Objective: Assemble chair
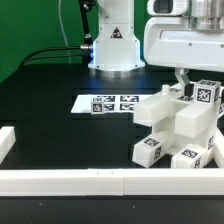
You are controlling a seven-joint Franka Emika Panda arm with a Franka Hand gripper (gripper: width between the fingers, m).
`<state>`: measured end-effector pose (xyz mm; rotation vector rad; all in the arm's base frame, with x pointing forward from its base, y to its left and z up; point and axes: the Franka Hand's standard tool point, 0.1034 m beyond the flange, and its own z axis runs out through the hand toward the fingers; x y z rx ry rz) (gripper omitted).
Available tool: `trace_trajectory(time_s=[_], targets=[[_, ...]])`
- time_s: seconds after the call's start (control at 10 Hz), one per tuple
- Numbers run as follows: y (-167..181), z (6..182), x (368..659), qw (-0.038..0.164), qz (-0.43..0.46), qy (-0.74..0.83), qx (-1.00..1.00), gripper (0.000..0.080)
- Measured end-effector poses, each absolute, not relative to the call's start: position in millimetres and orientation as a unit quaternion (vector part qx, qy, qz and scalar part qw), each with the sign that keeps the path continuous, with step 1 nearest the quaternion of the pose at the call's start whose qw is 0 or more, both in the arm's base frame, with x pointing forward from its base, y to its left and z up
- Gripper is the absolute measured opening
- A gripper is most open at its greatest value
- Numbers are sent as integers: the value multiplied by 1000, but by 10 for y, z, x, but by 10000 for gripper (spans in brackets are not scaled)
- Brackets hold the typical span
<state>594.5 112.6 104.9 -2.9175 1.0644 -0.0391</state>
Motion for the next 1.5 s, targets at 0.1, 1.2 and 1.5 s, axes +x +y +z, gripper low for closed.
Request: trace_trajectory(time_s=[0.1,1.2,1.5], targets=[[1121,1047,5944,17,-13,334,-943,555],[1120,1044,5942,17,-12,340,-940,263],[1117,1042,5947,24,-9,384,-923,263]])
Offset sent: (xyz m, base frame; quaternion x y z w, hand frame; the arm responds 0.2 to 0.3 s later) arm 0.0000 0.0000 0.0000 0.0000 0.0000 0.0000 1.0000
